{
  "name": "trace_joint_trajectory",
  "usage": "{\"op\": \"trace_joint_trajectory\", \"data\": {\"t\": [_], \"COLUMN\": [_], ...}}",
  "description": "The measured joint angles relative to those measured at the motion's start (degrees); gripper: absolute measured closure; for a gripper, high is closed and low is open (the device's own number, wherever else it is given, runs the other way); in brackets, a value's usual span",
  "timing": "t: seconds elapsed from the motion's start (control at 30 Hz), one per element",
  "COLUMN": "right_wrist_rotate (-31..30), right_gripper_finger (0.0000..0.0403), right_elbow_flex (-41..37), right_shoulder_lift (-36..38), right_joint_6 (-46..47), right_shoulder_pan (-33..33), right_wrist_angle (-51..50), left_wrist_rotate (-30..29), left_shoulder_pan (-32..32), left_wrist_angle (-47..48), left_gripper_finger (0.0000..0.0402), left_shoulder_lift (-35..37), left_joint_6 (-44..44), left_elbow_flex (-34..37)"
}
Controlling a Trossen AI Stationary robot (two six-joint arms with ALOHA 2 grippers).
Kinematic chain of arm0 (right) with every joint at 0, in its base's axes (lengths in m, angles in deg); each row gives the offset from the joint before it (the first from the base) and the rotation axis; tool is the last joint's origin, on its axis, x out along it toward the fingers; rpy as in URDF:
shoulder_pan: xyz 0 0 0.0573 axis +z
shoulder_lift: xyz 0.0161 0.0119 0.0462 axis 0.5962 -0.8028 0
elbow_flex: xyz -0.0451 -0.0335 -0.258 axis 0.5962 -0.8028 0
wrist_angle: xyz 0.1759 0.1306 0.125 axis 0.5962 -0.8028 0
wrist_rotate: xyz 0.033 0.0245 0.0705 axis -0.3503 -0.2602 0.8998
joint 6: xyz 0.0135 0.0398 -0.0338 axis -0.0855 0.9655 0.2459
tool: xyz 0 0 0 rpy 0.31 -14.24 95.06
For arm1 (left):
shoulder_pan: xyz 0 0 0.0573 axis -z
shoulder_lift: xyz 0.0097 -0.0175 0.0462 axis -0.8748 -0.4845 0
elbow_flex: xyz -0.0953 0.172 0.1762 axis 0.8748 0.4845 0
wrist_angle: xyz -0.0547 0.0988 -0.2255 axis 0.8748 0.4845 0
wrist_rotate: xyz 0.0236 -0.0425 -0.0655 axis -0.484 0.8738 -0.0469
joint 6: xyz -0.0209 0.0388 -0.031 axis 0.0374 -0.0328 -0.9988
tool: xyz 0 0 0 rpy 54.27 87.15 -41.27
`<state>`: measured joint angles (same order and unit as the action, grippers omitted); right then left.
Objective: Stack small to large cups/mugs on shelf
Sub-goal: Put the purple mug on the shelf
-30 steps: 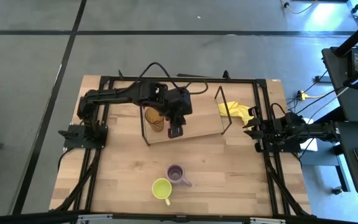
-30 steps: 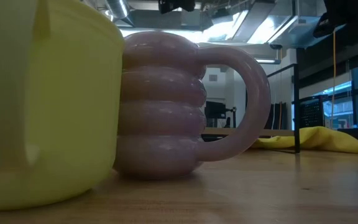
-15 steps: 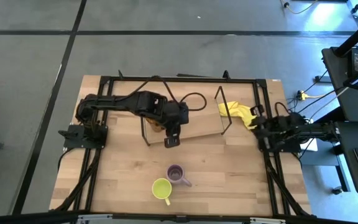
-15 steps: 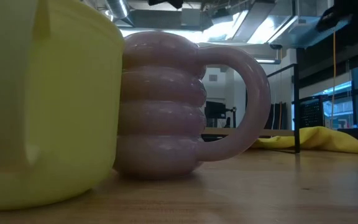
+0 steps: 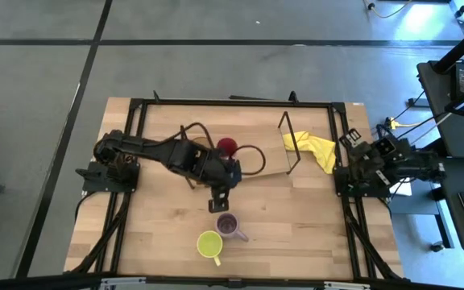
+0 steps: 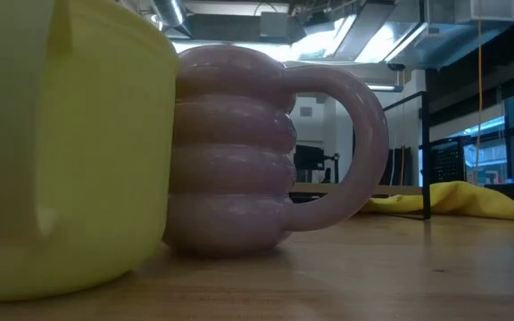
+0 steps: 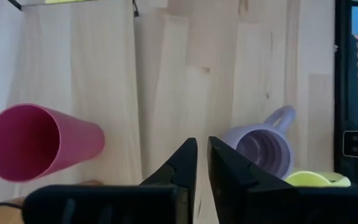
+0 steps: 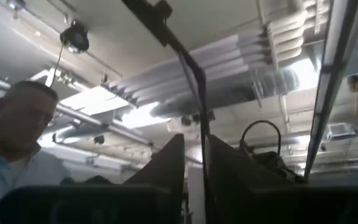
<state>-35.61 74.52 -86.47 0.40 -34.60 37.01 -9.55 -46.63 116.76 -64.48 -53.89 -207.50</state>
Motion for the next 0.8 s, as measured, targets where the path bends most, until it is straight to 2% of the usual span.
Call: {"op": "trace_joint_trajectory", "data": {"t": [0.23, 0.5, 0.67, 0.8], "right_wrist_rotate": [11.49, 15.78, 18.1, 17.84], "right_gripper_finger": [0.0336, 0.0336, 0.0336, 0.0336], "right_elbow_flex": [19.93, 35.0, 41.61, 46.57], "right_shoulder_lift": [-22.62, -42.92, -48.83, -51.56], "right_joint_6": [-5.48, -3.15, -3.26, -4.62], "right_shoulder_pan": [2.52, 6.76, 8.45, 9.08], "right_wrist_angle": [-8.8, -22.42, -27.11, -37.63], "left_wrist_rotate": [-5.35, -10.75, -11.2, -8.7], "left_shoulder_pan": [2.91, 9.97, 16.25, 21.02], "left_wrist_angle": [0.01, 0.46, -1.9, -6.53], "left_gripper_finger": [0.037, 0.037, 0.037, 0.037], "left_shoulder_lift": [0.0, 3.15, 7.55, 10.76], "left_joint_6": [-2.83, -9.86, -18.46, -24.55], "left_elbow_flex": [0.0, 1.4, 12.49, 23.08]}}
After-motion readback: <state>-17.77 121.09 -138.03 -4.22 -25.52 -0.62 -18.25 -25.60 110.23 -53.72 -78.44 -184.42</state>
